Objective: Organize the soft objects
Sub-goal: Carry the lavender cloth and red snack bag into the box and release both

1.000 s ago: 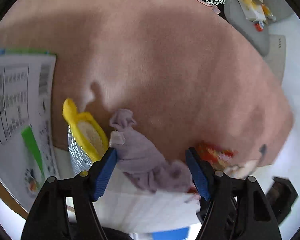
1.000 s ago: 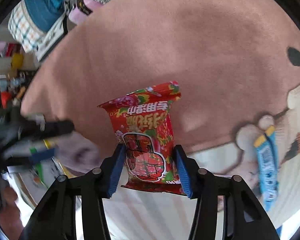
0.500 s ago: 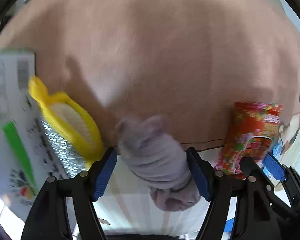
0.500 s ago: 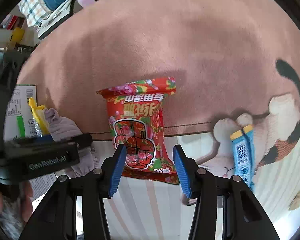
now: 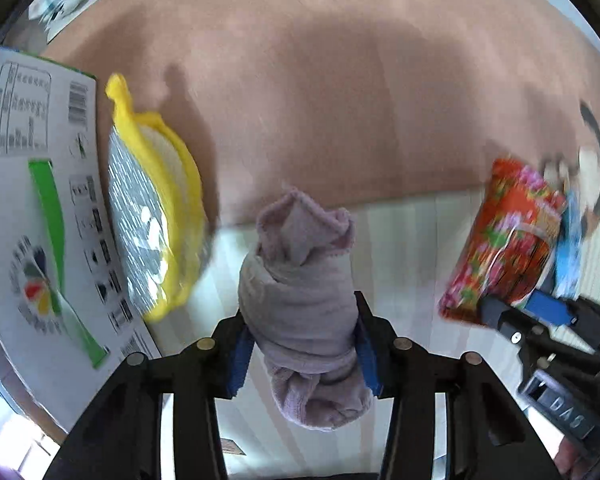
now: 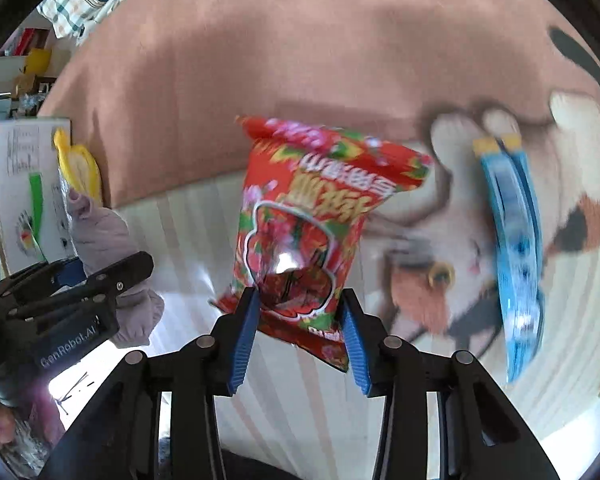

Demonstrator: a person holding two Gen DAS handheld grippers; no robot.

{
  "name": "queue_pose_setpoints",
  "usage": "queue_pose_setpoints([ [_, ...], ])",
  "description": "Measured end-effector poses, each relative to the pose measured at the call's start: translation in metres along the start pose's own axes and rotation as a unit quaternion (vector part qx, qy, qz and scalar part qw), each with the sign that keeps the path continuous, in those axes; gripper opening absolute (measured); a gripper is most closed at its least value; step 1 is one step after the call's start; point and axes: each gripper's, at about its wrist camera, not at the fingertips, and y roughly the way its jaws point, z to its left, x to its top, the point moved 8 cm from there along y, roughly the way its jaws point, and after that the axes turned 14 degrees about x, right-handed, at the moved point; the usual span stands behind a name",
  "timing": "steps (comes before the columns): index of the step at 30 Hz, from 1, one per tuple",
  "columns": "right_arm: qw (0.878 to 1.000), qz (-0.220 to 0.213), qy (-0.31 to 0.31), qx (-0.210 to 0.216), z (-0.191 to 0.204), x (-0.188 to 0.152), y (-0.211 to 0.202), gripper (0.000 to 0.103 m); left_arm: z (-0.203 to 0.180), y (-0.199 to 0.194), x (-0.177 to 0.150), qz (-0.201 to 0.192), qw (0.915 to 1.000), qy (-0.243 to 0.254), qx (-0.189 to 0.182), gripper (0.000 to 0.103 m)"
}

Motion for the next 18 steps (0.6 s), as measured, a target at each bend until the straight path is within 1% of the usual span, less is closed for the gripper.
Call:
queue_pose_setpoints([
  [1, 1.000, -0.008, 0.002, -0.002, -0.001, -0.002, -0.001, 0.044, -0.004, 0.004, -0.003, -0.001, 1.0000, 0.006, 0.003, 0.044],
  [3, 1.000, -0.015, 0.008, -0.006, -0.001, -0.003, -0.001, 0.048, -0.012, 0.019, -0.012, 0.016, 0.9998, 0.015, 0.005, 0.043],
  [4, 1.000, -0.018, 0.011, -0.009, 0.002, -0.002, 0.002, 0.051, -0.015, 0.018, -0.011, 0.000, 0.9999, 0.015, 0.004, 0.046],
  [5, 1.000, -0.021, 0.011, -0.015, 0.008, -0.001, 0.007, 0.055, -0.017, 0.019, -0.005, -0.006, 0.9997, 0.019, 0.012, 0.046],
  [6, 0.999, -0.024, 0.009, -0.027, 0.020, 0.004, 0.016, 0.056, -0.019, 0.019, -0.005, -0.009, 0.9996, 0.021, 0.015, 0.046],
  [7, 0.999, -0.026, 0.009, -0.040, 0.022, 0.005, 0.018, 0.058, -0.020, 0.020, -0.005, -0.010, 0.9997, 0.018, 0.011, 0.045],
  [8, 0.999, -0.028, 0.010, -0.045, 0.027, 0.007, 0.023, 0.059, -0.020, 0.020, -0.005, -0.011, 0.9998, 0.015, 0.008, 0.041],
  [9, 0.998, -0.034, 0.008, -0.055, 0.030, 0.009, 0.024, 0.059, -0.013, 0.019, -0.002, -0.013, 0.9998, 0.013, 0.007, 0.040],
  [11, 0.997, -0.041, 0.011, -0.059, 0.034, 0.010, 0.024, 0.056, -0.006, 0.016, -0.007, -0.021, 0.9997, 0.010, 0.006, 0.039],
  [12, 0.997, -0.046, 0.015, -0.057, 0.038, 0.009, 0.023, 0.054, 0.012, 0.019, -0.015, -0.028, 0.9995, 0.009, 0.006, 0.039],
  [13, 0.997, -0.050, 0.018, -0.054, 0.038, 0.007, 0.020, 0.051, 0.017, 0.017, -0.016, -0.034, 0.9994, 0.006, 0.006, 0.039],
  [14, 0.997, -0.053, 0.021, -0.051, 0.034, 0.002, 0.014, 0.049, 0.019, 0.009, -0.026, -0.043, 0.9991, 0.002, 0.002, 0.039],
  [16, 0.997, -0.058, 0.024, -0.046, 0.033, -0.007, 0.006, 0.047, 0.025, -0.001, -0.032, -0.056, 0.9984, -0.004, -0.006, 0.039],
  [18, 0.997, -0.069, 0.021, -0.042, 0.038, -0.015, -0.005, 0.046, 0.039, -0.012, -0.037, -0.071, 0.9973, -0.007, -0.020, 0.039],
])
